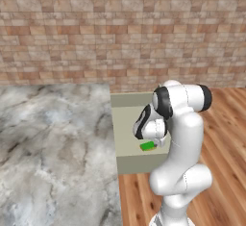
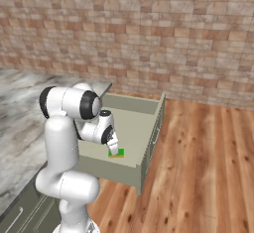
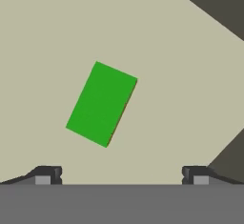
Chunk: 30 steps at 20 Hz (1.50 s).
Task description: Restock the sink supplies by placing the sponge and soap dispenser on the counter and next to the sink. Make sure the soap dispenser is upright.
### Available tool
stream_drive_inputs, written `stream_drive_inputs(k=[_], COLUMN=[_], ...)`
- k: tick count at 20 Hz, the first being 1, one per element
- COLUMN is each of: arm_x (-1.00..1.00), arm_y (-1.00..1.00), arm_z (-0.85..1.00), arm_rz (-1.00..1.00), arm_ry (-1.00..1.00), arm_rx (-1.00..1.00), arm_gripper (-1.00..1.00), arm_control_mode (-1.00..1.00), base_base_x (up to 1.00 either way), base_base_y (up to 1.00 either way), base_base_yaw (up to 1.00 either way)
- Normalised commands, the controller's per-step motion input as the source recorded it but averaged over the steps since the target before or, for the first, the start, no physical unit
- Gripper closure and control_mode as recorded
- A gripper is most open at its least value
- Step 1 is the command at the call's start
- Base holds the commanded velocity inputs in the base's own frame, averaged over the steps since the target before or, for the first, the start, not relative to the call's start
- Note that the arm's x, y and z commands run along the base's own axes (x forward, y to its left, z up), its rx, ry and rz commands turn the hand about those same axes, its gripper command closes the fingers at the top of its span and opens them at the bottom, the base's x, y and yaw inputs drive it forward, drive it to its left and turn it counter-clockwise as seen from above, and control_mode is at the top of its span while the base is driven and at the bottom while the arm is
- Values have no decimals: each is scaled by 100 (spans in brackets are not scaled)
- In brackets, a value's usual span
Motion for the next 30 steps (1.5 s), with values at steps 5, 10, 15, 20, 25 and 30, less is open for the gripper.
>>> stream_drive_inputs(k=[5,10,15,20,25,30], arm_x=[22,2,0,0,12,30], arm_y=[-1,-4,-4,-5,-5,0], arm_z=[-23,-31,-30,-20,-8,-2], arm_rz=[0,0,0,0,-1,-6], arm_ry=[0,0,0,0,0,0], arm_rx=[1,0,0,0,0,0], arm_gripper=[-100,-100,-100,-100,-100,-100], arm_control_mode=[-100,-100,-100,-100,-100,-100], base_base_x=[0,0,0,0,0,0], base_base_y=[0,0,0,0,0,0], base_base_yaw=[0,0,0,0,0,0])
